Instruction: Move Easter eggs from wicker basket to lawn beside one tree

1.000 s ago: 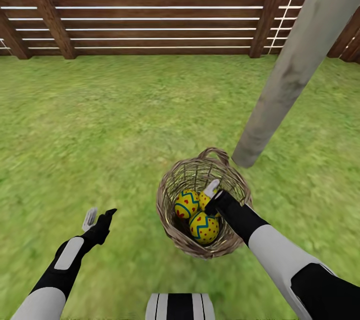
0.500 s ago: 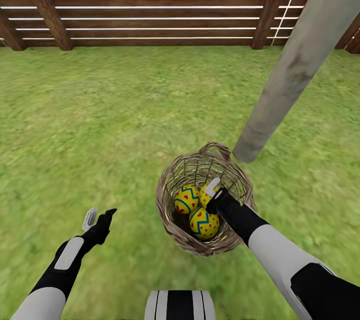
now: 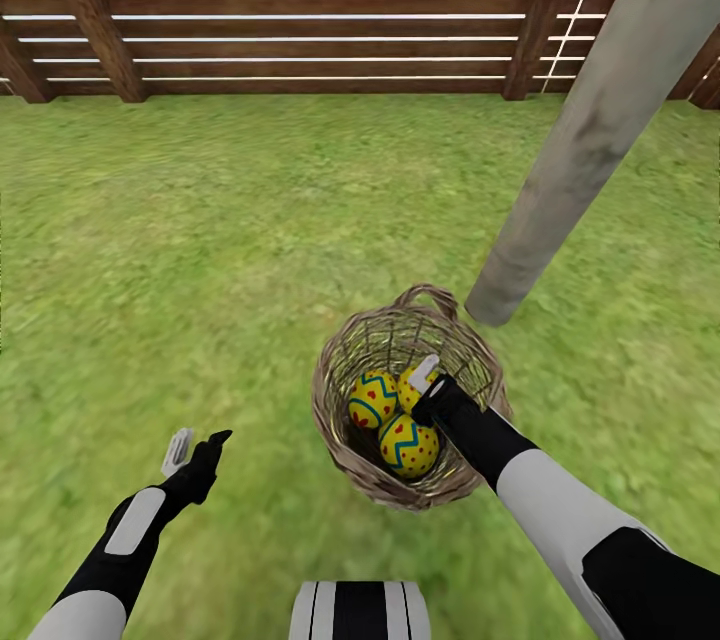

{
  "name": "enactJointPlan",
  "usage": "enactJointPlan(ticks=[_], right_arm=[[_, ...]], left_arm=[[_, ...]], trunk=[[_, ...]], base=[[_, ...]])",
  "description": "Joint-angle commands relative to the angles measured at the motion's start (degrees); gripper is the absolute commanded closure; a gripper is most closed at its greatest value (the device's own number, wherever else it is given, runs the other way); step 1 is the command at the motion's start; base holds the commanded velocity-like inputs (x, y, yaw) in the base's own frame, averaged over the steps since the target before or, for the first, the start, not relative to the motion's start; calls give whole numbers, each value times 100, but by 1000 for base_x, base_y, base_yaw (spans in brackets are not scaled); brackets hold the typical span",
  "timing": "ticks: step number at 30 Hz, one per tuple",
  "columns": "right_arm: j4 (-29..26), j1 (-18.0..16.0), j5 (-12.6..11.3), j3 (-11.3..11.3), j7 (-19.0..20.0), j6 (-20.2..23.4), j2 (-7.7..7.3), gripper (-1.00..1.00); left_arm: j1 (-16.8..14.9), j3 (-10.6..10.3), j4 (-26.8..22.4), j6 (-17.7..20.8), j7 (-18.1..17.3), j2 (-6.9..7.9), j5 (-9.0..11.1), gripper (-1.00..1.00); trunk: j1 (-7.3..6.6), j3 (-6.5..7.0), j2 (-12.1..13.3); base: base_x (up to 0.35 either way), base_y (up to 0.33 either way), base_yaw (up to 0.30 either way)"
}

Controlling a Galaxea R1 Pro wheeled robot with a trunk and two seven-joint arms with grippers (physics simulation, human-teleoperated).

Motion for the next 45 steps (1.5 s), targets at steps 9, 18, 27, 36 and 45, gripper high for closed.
enactJointPlan(ticks=[9, 18, 27, 36, 45], right_arm=[[-9, -3, 48, 10, 42, 28, 1, 100], [-14, -3, 50, 10, 42, 28, -2, 100], [-14, -3, 51, 18, 43, 28, 6, 100], [-16, -3, 51, 26, 59, 36, 4, 100], [-10, 1, 51, 21, 59, 36, -2, 100]], left_arm=[[-2, 10, -6, 30, 14, -20, 43, -100], [-2, 6, -6, 30, 17, -20, 40, -100], [-2, 6, -6, 30, 17, -30, 40, -100], [-2, 15, -6, 40, 32, -37, 49, -100], [-2, 23, -6, 39, 26, -46, 58, -100]], trunk=[[-1, -4, -1], [-16, 129, 7], [-29, 240, 13], [-32, 262, 15], [-37, 306, 17]], base=[[0, 0, 0], [0, 0, 0], [0, 0, 0], [-2, 0, 0], [-96, 0, 0]])
